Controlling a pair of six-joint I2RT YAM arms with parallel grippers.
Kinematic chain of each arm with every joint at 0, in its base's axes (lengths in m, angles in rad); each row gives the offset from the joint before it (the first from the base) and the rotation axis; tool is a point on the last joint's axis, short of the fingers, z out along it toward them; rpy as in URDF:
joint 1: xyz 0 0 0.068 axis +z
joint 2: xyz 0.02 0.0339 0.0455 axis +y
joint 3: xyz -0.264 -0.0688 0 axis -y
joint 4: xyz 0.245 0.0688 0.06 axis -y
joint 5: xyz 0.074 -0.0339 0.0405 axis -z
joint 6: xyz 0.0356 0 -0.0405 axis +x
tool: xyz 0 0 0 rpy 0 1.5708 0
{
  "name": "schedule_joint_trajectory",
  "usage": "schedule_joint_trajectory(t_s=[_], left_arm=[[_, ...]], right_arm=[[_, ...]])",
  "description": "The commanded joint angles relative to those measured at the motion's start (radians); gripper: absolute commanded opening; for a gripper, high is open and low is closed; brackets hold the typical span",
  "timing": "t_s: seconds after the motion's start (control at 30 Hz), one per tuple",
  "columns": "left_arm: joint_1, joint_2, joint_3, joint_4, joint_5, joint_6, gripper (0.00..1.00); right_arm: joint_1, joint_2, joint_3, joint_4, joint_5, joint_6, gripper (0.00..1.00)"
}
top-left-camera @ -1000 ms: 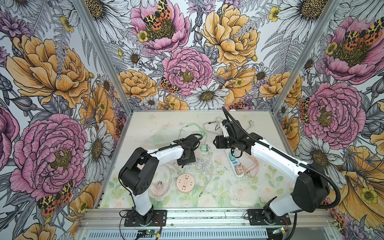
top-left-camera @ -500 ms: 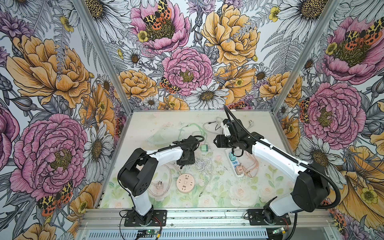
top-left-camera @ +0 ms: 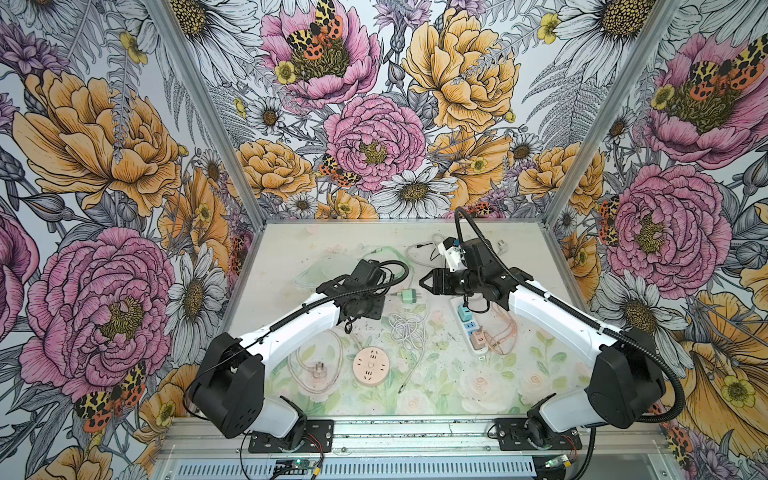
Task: Insert the plug
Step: 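Lift the teal charger with the left gripper while the right gripper swings toward it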
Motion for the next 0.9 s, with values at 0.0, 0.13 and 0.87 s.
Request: schedule_joint_trajectory(t_s=[0.0,0.13,0.87], left_arm=[[0.062,-0.073,0.06,-0.002,-0.04,0.026,0.33],[0.126,-0.171,0.108,-0.046,-0.055,0.014,0.33],[0.171,-0.317,0.076,-0.116,0.022,-0.051,0.35]], right_arm=[[0.001,-0.064,-0.006,0.042,-0.012,0.005,0.62],[0.001,-0.09,-0.021,0.042,-0.003,0.011,0.62],[0.269,0.222,-0.065,0.044,0.281,0.07,0.55]])
